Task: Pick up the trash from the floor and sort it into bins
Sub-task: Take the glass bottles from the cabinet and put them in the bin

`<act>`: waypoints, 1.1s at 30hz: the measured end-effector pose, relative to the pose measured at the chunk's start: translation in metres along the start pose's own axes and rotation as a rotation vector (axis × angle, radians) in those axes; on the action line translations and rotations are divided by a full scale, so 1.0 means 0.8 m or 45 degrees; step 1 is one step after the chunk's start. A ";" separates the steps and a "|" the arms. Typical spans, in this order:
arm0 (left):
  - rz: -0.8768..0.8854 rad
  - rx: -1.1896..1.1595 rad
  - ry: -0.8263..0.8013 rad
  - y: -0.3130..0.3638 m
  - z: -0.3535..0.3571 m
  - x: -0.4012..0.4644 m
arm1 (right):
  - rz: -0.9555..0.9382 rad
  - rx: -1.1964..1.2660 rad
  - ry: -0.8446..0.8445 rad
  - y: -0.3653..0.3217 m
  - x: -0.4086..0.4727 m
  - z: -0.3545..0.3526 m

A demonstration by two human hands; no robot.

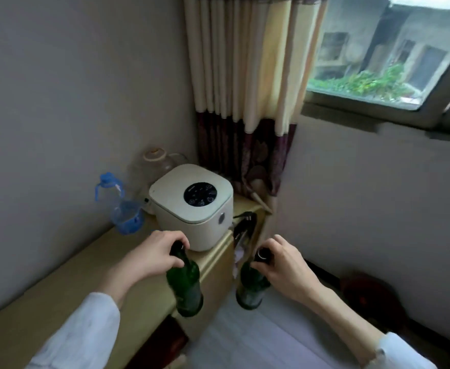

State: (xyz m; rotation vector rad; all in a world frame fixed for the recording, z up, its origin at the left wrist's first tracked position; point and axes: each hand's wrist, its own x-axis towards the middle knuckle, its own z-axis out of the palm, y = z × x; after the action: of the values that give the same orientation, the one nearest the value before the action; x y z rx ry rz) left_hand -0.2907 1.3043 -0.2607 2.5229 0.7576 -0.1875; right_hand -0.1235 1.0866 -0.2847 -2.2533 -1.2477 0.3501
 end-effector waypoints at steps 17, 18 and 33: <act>0.045 -0.248 -0.125 0.393 0.330 0.186 | 1.062 0.009 0.130 0.413 -0.200 -0.115; 0.021 -0.260 -0.145 0.409 0.353 0.208 | 1.113 -0.017 0.125 0.442 -0.198 -0.116; -0.428 -0.483 -0.239 0.522 0.653 0.428 | 1.931 0.552 0.705 0.825 -0.137 -0.051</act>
State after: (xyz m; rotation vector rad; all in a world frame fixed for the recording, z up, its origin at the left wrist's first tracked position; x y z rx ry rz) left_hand 0.2297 0.9074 -0.6296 1.9817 1.0285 -0.3530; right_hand 0.3005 0.6976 -0.6292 -2.1885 0.8810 0.3881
